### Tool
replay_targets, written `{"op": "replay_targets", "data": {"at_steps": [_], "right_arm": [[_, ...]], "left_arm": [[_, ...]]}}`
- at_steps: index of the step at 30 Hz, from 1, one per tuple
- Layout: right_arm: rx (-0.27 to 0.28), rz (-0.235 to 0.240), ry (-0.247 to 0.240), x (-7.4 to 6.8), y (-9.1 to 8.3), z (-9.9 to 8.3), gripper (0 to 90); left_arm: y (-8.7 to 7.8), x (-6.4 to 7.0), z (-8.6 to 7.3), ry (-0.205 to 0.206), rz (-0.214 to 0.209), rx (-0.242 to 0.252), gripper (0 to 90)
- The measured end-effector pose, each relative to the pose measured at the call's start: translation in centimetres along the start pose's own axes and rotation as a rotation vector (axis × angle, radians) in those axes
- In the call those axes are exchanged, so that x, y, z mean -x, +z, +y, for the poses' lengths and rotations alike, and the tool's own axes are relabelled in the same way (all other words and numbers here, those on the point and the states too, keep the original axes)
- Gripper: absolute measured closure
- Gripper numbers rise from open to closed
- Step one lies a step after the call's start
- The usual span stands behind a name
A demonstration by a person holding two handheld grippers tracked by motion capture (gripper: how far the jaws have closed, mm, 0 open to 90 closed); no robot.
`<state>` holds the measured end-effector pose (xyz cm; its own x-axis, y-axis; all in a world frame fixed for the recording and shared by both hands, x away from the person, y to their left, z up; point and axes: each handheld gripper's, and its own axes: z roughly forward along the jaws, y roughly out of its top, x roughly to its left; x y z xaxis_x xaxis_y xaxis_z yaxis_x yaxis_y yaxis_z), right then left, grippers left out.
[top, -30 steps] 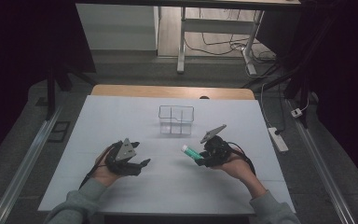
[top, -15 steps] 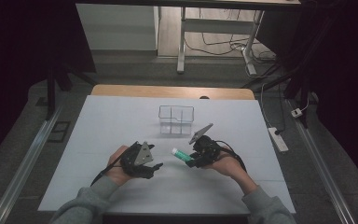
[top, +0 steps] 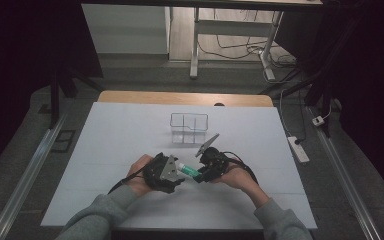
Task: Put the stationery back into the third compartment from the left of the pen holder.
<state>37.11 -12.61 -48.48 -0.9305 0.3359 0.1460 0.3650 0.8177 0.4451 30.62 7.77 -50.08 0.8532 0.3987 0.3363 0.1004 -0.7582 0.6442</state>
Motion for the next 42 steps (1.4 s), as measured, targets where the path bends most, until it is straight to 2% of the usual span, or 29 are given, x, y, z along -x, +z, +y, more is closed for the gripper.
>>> {"op": "replay_targets", "data": {"at_steps": [7, 8, 11, 12, 14, 16, 20, 21, 22, 23, 26, 28, 32, 36, 40, 42], "right_arm": [[-0.003, 0.04, -0.009, -0.4, 0.3, 0.4, 64.6], [-0.004, 0.05, -0.013, -0.5, 0.2, 0.4, 64.6], [0.013, 0.069, -0.033, -0.8, 0.0, 0.6, 64.6], [0.005, 0.063, -0.037, -0.8, 0.0, 0.6, 64.6], [0.006, 0.064, -0.044, -0.9, -0.2, 0.6, 64.5], [0.017, 0.062, -0.048, -0.9, -0.3, 0.6, 64.5], [0.05, 0.057, -0.063, -1.0, -0.8, 0.5, 63.4], [0.068, 0.054, -0.064, -0.9, -1.0, 0.5, 62.5], [0.084, 0.048, -0.038, -0.9, -1.3, 0.4, 61.2], [0.1, 0.044, -0.031, -0.8, -1.5, 0.4, 59.6], [0.157, 0.013, -0.037, -0.7, -2.0, 0.2, 48.6], [0.206, -0.033, -0.05, -0.7, -2.3, 0.1, 41.7], [0.324, -0.115, -0.039, -0.7, -3.2, -0.2, 34.6], [0.409, -0.182, -0.03, -0.4, -3.9, -0.8, 33.1], [0.479, -0.213, -0.015, -0.2, -4.4, -1.3, 33.1], [0.514, -0.223, -0.017, -0.2, -4.7, -1.5, 33.1]], "left_arm": [[0.9, 0.4, 0.5, 0.052, 0.001, -0.023, 29.2], [1.0, 0.5, 0.5, 0.065, 0.005, -0.029, 31.5], [1.2, 1.1, 0.5, 0.143, 0.031, -0.062, 43.0], [1.3, 1.2, 0.4, 0.159, 0.031, -0.071, 47.2], [1.3, 1.2, 0.3, 0.165, 0.022, -0.078, 50.8], [1.2, 1.0, 0.3, 0.201, 0.016, -0.109, 53.6], [1.4, 1.0, 0.1, 0.202, -0.033, -0.125, 60.6], [1.4, 1.1, 0.0, 0.183, -0.033, -0.107, 61.9], [1.3, 1.0, 0.1, 0.19, -0.043, -0.109, 63.1], [1.3, 1.0, 0.0, 0.161, -0.049, -0.081, 64.0], [1.0, 0.6, -0.1, 0.112, -0.05, -0.05, 65.0], [0.8, 0.1, -0.5, 0.081, -0.053, -0.045, 65.0], [0.7, -0.8, -1.3, 0.025, -0.053, -0.038, 65.1], [0.4, -1.7, -1.8, -0.041, -0.05, -0.014, 65.1], [0.0, -2.5, -2.2, -0.114, -0.043, 0.018, 65.1], [-0.2, -2.6, -2.4, -0.133, -0.031, 0.034, 65.1]]}}
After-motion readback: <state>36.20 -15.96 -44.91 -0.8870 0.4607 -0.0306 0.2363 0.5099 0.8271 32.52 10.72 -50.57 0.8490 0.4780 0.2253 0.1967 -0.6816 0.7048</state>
